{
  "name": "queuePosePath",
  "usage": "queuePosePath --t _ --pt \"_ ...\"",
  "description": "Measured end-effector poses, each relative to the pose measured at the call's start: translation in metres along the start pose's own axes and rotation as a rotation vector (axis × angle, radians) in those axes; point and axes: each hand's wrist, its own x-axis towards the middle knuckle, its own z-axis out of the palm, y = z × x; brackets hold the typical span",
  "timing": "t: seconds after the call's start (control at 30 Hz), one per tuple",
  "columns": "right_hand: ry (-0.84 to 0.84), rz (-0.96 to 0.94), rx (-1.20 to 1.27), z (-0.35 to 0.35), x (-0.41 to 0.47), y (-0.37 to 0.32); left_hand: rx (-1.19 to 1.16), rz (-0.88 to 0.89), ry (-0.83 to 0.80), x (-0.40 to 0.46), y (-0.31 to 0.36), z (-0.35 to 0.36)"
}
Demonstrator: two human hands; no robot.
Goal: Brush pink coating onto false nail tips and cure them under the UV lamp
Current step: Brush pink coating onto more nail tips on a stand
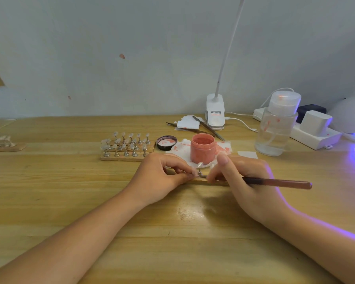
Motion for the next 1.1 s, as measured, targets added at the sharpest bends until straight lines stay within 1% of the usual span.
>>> queuePosePath --t 0.13,0.27,0.33,0.4,0.5,0.57,0.63,0.77,0.9,1.0,1.1 --pt "0.017 -0.042 -0.023 -0.0002 0.0009 -0.0014 -0.002 0.012 -0.002 -0.0003 0.0005 -0.0002" --pt "-0.003 0.004 0.019 0.0001 -0.0008 -0.0001 -0.011 0.023 -0.006 -0.0003 0.0010 0.0000" --pt "0.024 -0.028 0.015 -0.0003 -0.0008 -0.0005 -0.017 0.023 -0.005 -0.0005 0.0012 -0.0002" --pt "0.014 -0.053 -0.028 -0.0002 0.0006 -0.0013 -0.021 0.023 -0.002 -0.0003 0.0009 -0.0004" --pt "-0.004 -0.003 0.006 -0.0002 0.0000 -0.0003 -0.024 0.034 -0.013 -0.0006 0.0002 -0.0006" --pt "0.016 -0.027 0.019 -0.0002 -0.0004 -0.0014 -0.031 0.036 -0.021 -0.0006 -0.0003 -0.0005" --pt "0.023 -0.060 -0.027 0.0001 0.0011 -0.0032 -0.044 0.033 -0.012 -0.0003 -0.0012 -0.0004" --pt "-0.003 -0.008 0.014 0.0001 -0.0005 -0.0022 -0.057 0.044 -0.014 0.0005 -0.0020 -0.0001" --pt "0.023 -0.060 -0.039 -0.0005 0.0009 -0.0031 -0.078 0.040 -0.001 0.0003 -0.0031 -0.0001" --pt "-0.002 -0.010 0.007 0.0000 0.0001 -0.0026 -0.085 0.037 -0.008 0.0003 -0.0027 0.0002" --pt "0.032 -0.063 0.001 -0.0008 -0.0001 -0.0029 -0.102 0.032 -0.004 0.0000 -0.0024 -0.0005"
